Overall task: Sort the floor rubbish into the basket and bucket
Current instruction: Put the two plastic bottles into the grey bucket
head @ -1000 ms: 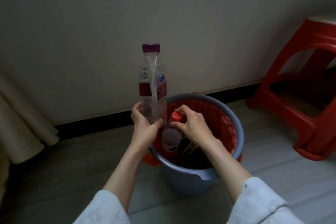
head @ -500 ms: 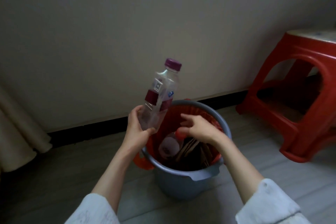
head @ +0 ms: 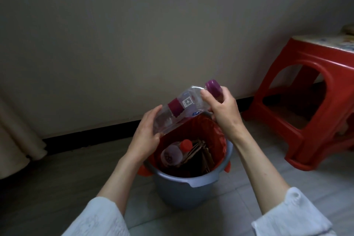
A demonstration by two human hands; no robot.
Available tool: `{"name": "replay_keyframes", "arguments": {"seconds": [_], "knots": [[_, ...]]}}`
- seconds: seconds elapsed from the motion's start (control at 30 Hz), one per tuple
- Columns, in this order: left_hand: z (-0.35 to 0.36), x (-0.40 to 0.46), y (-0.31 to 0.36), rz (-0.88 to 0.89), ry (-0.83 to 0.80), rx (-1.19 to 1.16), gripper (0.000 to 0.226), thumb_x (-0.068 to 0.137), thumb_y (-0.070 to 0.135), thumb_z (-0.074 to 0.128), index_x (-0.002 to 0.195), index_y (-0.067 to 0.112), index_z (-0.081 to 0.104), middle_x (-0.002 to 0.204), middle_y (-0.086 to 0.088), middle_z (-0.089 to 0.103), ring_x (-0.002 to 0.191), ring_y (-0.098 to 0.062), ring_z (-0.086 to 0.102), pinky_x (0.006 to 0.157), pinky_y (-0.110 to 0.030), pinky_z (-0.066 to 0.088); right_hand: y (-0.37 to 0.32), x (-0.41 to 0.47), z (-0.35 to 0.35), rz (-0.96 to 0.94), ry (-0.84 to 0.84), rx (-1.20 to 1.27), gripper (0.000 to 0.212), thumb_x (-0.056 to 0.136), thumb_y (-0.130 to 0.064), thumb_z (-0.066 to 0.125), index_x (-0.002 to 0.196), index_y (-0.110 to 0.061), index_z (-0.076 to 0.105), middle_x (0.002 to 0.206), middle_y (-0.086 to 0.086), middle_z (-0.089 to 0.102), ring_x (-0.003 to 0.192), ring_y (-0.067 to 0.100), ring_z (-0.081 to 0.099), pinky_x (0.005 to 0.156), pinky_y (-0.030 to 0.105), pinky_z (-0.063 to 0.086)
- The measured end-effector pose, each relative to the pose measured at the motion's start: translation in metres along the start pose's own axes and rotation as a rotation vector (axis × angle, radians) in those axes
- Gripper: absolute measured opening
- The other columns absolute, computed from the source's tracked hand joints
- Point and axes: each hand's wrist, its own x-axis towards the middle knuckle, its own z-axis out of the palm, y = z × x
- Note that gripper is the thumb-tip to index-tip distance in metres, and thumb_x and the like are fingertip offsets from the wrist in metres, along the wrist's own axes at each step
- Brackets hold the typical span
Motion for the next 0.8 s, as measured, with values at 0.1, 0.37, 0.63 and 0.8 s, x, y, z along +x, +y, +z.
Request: {"name": "replay_keyframes", "arguments": {"seconds": [0.1,0.37,0.63,0.8], "knots": [[0.01,-0.005,-0.007,-0.077,-0.031,0.075,0.076,0.083,0.003,0.062,0.146,0.018,0.023,0.152,-0.006,0.023,0.142,-0.017,0.018,0.116,-0.027,0.014,0.01,-0.005,-0.005,-0.008,0.14,-0.223,0.027,0.08,-0.043,0.066,0.097,-0.025,0.055,0.084,-0.011,0.061,0.091,0.018,0.059,0.085,0.033,0.046],[0.019,-0.021,-0.021,-0.123,-0.083,0.321,0.067,0.087,0.011,0.054,0.145,0.006,0.021,0.152,-0.013,0.024,0.142,-0.024,0.019,0.117,-0.03,0.015,0.061,-0.022,0.002,0.159,-0.124,-0.609,0.056,0.082,-0.035,0.068,0.127,-0.02,0.04,0.124,0.011,0.058,0.117,0.033,0.052,0.091,0.034,0.041],[0.025,-0.026,-0.02,-0.079,-0.052,0.507,0.065,0.088,0.019,0.048,0.146,0.01,0.019,0.154,-0.007,0.02,0.143,-0.022,0.013,0.116,-0.029,0.005,0.082,-0.012,0.035,0.083,-0.325,-0.759,0.056,0.093,-0.039,0.05,0.145,-0.026,0.031,0.129,0.011,0.043,0.123,0.032,0.043,0.1,0.036,0.037],[0.028,-0.024,-0.024,-0.08,-0.044,0.535,0.067,0.087,0.021,0.047,0.146,0.01,0.019,0.154,-0.007,0.021,0.144,-0.021,0.011,0.117,-0.029,0.003,0.09,-0.007,0.056,0.07,-0.398,-0.834,0.058,0.095,-0.031,0.049,0.147,-0.023,0.025,0.134,0.012,0.04,0.123,0.033,0.042,0.102,0.036,0.035]]}}
